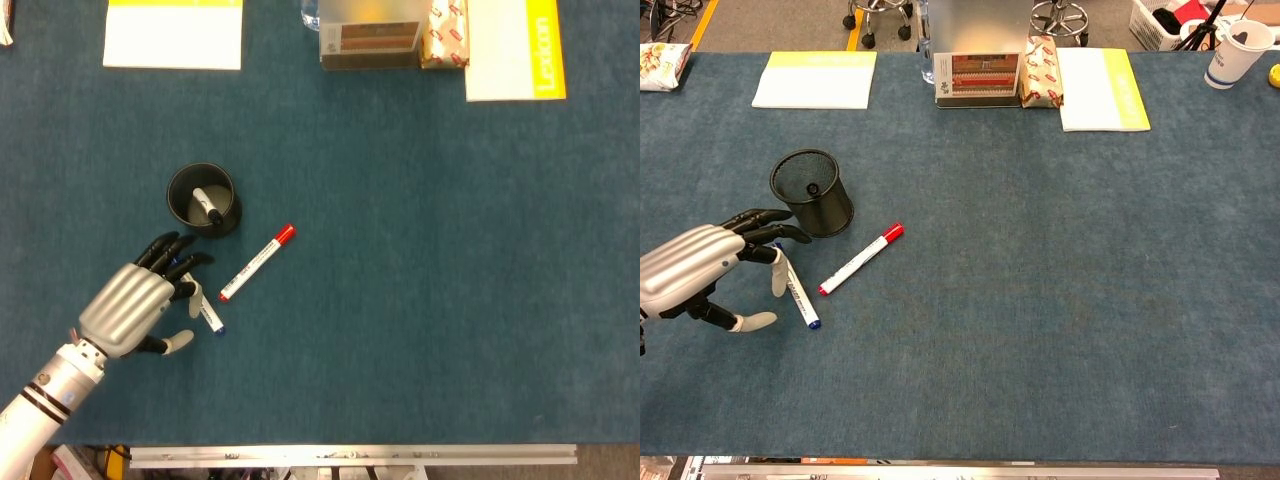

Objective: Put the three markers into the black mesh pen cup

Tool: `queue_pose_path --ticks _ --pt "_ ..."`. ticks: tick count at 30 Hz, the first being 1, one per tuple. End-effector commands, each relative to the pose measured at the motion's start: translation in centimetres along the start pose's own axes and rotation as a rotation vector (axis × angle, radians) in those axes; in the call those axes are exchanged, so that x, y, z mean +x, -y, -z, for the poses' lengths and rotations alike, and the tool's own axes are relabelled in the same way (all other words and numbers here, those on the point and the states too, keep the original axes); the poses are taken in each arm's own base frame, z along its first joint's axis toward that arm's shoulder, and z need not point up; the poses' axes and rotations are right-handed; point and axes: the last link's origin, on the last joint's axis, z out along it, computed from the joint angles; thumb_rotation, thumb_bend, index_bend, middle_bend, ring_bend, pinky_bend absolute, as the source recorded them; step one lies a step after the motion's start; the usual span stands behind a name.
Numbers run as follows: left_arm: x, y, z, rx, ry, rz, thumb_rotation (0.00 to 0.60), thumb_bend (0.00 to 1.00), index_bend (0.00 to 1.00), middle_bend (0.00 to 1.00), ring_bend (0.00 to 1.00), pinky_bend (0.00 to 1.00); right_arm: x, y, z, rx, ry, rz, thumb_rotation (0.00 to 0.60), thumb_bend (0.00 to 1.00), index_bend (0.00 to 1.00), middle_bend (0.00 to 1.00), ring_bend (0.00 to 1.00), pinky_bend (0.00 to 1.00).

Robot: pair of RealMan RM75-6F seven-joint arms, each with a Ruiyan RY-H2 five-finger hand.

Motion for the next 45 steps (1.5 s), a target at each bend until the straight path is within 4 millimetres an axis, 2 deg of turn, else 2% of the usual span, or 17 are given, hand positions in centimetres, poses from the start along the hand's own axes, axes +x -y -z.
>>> queue_pose_path --ticks 1,9,32,45 --pt "-0.2 0.0 -0.1 -0.004 0.005 0.001 0.600 0.22 0.55 0.18 0.00 0.00 0.0 0.0 0.0 0.000 0.000 0.000 0.600 0.00 0.09 0.19 0.11 0.41" --pt "-0.7 0.3 -0.8 -0.004 0.017 0.001 0.600 0.22 0.53 0.15 0.00 0.00 0.0 0.0 -0.1 0.000 0.000 0.001 0.600 0.00 0.09 0.19 0.11 0.41" --pt "-1.4 0.3 -1.4 -0.019 0.018 -0.012 0.600 0.22 0.52 0.13 0.00 0.00 0.7 -0.3 0.0 -0.007 -0.022 -0.013 0.600 0.00 0.09 0.19 0.11 0.41" --pt "-0.2 0.7 -0.6 0.013 -0.006 -0.025 0.600 0.22 0.52 0.17 0.00 0.00 0.8 -0.3 0.0 -0.008 -0.022 -0.015 0.600 0.00 0.09 0.19 0.11 0.41"
